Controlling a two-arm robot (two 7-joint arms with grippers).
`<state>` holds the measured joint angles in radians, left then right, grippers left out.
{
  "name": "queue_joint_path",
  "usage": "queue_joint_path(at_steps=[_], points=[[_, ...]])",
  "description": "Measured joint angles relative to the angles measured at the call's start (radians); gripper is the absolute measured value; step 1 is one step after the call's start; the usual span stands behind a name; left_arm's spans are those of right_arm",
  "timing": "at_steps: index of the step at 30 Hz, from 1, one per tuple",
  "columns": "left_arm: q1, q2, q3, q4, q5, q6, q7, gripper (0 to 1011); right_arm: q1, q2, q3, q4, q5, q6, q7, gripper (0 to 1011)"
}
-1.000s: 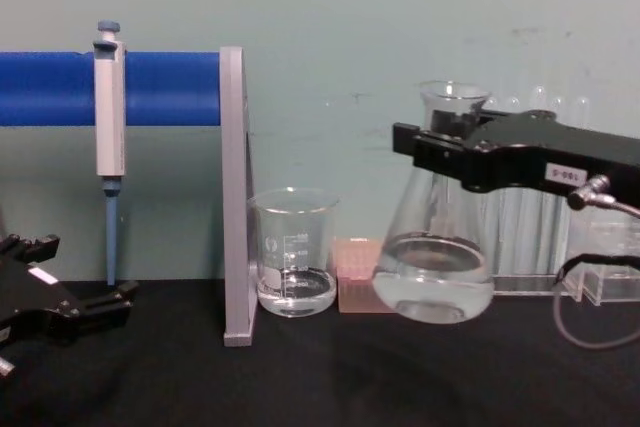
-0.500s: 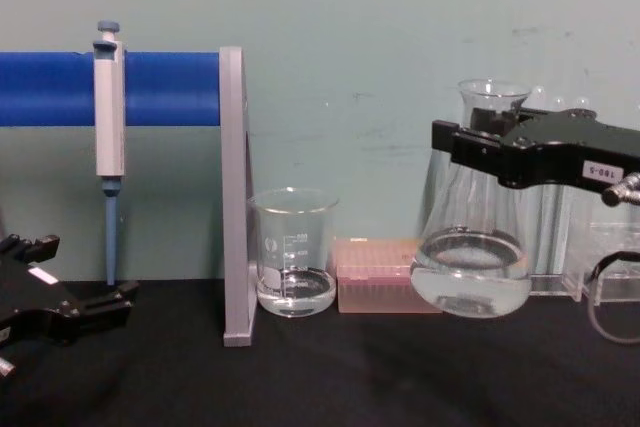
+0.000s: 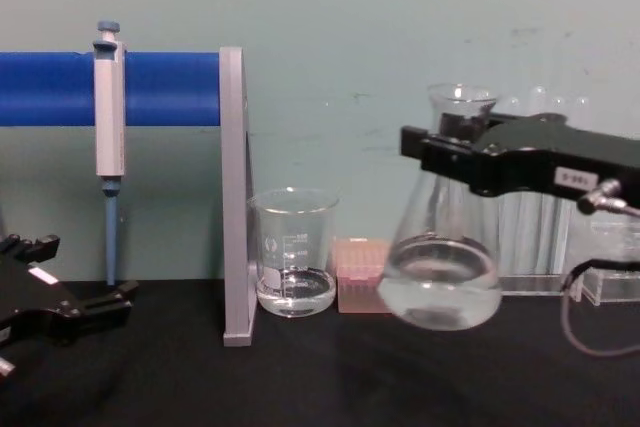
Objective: Grasp the erlenmeyer flask with one hand, shake it three times, then place it back.
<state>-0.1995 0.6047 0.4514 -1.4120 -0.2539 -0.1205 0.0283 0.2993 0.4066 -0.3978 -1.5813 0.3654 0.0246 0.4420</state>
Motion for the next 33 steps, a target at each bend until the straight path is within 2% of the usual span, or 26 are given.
queue_joint_path(at_steps=[16,33], points=[[0.000,0.000,0.000,0.000,0.000,0.000,0.000,1001,0.028,-0.012,-0.089,-0.006,0.030,-0.005,0.093,456],[0.000,0.000,0.000,0.000,0.000,0.000,0.000,1001,0.042,0.022,-0.179,-0.038,0.063,-0.008,0.172,456]])
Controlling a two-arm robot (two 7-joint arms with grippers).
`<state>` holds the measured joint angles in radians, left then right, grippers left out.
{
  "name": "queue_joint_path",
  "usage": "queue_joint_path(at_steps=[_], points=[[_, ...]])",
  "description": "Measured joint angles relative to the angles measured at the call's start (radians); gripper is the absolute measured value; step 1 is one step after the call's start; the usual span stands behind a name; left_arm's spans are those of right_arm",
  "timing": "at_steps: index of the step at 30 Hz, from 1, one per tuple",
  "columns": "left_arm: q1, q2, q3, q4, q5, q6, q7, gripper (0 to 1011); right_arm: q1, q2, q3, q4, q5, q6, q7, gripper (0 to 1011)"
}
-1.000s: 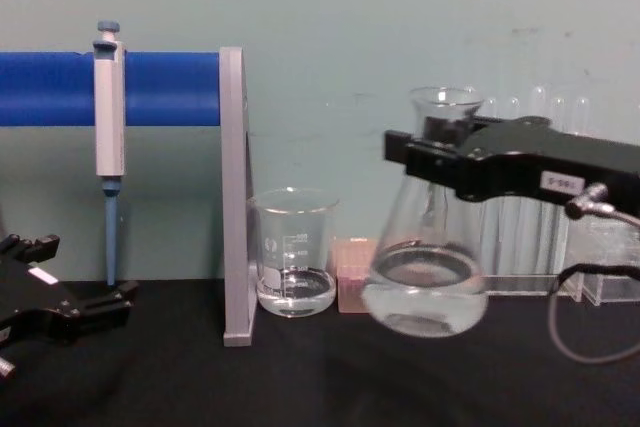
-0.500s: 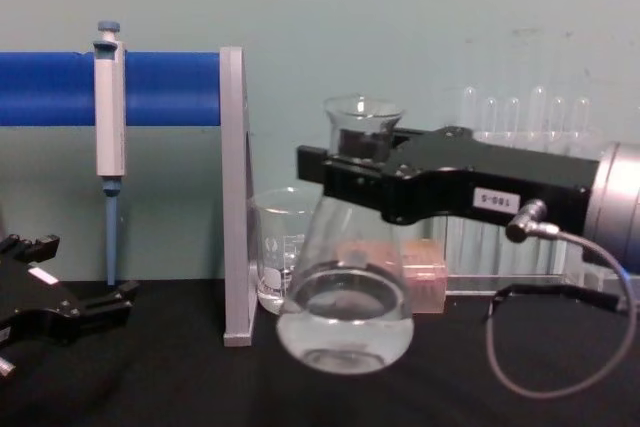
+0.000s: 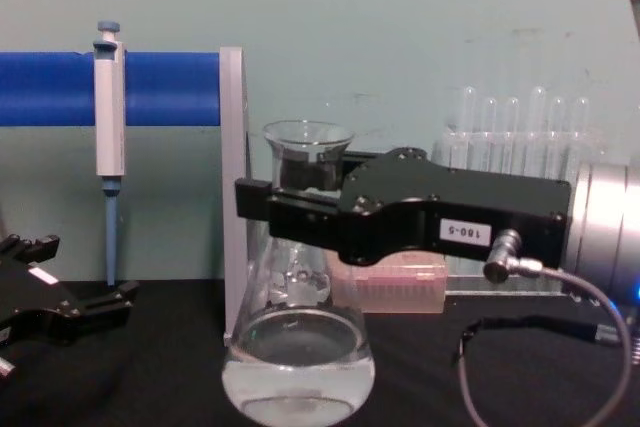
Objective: Grasp the erlenmeyer flask with one hand, shake it three times, then place it back.
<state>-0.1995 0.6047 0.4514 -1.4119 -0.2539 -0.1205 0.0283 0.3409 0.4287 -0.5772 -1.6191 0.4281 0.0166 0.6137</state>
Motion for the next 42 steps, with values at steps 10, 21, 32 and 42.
queue_joint_path(at_steps=[10,21,32,42], points=[[0.000,0.000,0.000,0.000,0.000,0.000,0.000,1001,0.012,0.015,-0.034,-0.004,0.009,-0.011,0.027,456],[0.000,0.000,0.000,0.000,0.000,0.000,0.000,1001,0.017,0.025,-0.041,-0.005,0.013,-0.019,0.016,456],[0.000,0.000,0.000,0.000,0.000,0.000,0.000,1001,0.006,0.020,0.023,0.019,0.004,-0.021,-0.078,456],[0.000,0.000,0.000,0.000,0.000,0.000,0.000,1001,-0.018,0.016,0.108,0.034,-0.013,-0.017,-0.163,456]])
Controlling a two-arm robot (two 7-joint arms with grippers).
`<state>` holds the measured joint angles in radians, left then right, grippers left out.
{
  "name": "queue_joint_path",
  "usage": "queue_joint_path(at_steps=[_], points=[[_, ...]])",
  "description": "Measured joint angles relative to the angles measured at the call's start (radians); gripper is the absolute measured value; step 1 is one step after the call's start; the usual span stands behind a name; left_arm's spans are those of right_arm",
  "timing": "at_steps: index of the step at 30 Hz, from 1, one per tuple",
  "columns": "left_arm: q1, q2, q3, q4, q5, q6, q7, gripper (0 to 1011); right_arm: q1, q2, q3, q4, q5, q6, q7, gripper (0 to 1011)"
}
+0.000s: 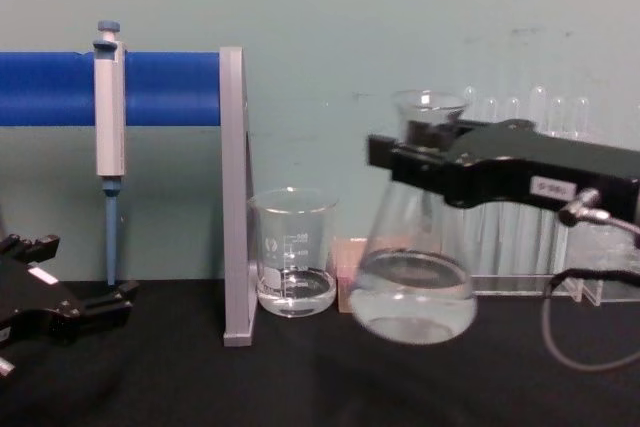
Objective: Grasp the erlenmeyer flask with one hand, shake it three times, then place it back.
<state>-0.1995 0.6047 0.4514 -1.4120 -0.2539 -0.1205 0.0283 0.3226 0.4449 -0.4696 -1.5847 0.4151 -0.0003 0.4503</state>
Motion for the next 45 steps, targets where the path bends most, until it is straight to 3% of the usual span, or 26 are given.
queue_joint_path(at_steps=[10,21,34,45], points=[[0.000,0.000,0.000,0.000,0.000,0.000,0.000,1001,-0.026,-0.006,0.075,0.007,-0.021,0.004,-0.058,456],[0.000,0.000,0.000,0.000,0.000,0.000,0.000,1001,-0.044,-0.018,0.133,0.016,-0.045,0.011,-0.086,456],[0.000,0.000,0.000,0.000,0.000,0.000,0.000,1001,-0.054,-0.031,0.169,0.022,-0.068,0.020,-0.094,456],[0.000,0.000,0.000,0.000,0.000,0.000,0.000,1001,-0.056,-0.045,0.160,0.011,-0.074,0.023,-0.070,456]])
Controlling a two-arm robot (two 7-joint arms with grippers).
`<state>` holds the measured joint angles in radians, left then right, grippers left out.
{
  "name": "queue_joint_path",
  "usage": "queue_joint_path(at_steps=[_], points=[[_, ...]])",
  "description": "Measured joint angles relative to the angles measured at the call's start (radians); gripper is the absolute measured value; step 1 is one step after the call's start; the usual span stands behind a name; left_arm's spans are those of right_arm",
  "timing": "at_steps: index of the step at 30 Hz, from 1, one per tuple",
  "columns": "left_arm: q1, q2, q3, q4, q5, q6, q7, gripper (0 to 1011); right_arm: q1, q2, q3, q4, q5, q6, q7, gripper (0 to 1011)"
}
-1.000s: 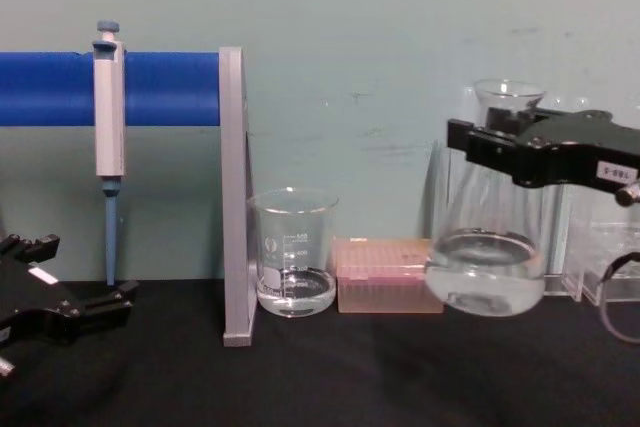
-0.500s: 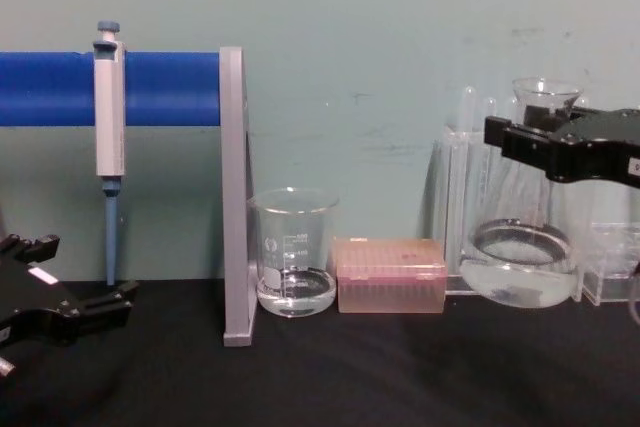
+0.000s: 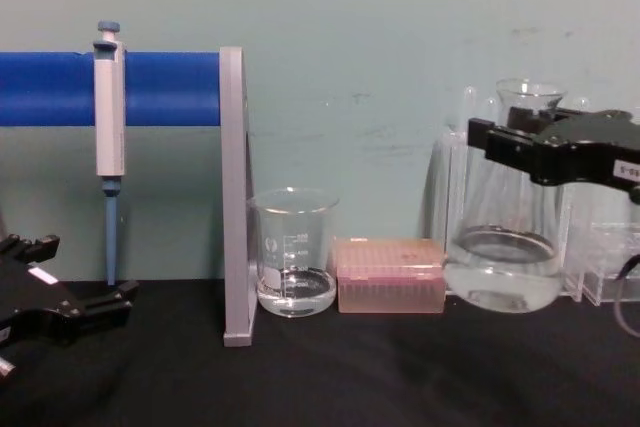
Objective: Grasp the erlenmeyer flask with one hand, shake it three times, then place it back.
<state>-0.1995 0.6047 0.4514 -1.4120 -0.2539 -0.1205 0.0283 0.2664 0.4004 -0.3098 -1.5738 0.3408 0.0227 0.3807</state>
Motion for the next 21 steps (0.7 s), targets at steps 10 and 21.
queue_joint_path(at_steps=[10,21], points=[[0.000,0.000,0.000,0.000,0.000,0.000,0.000,1001,-0.006,-0.004,-0.037,-0.027,0.011,0.004,0.042,456],[0.000,0.000,0.000,0.000,0.000,0.000,0.000,1001,-0.005,-0.001,-0.086,-0.050,0.030,0.005,0.080,456]])
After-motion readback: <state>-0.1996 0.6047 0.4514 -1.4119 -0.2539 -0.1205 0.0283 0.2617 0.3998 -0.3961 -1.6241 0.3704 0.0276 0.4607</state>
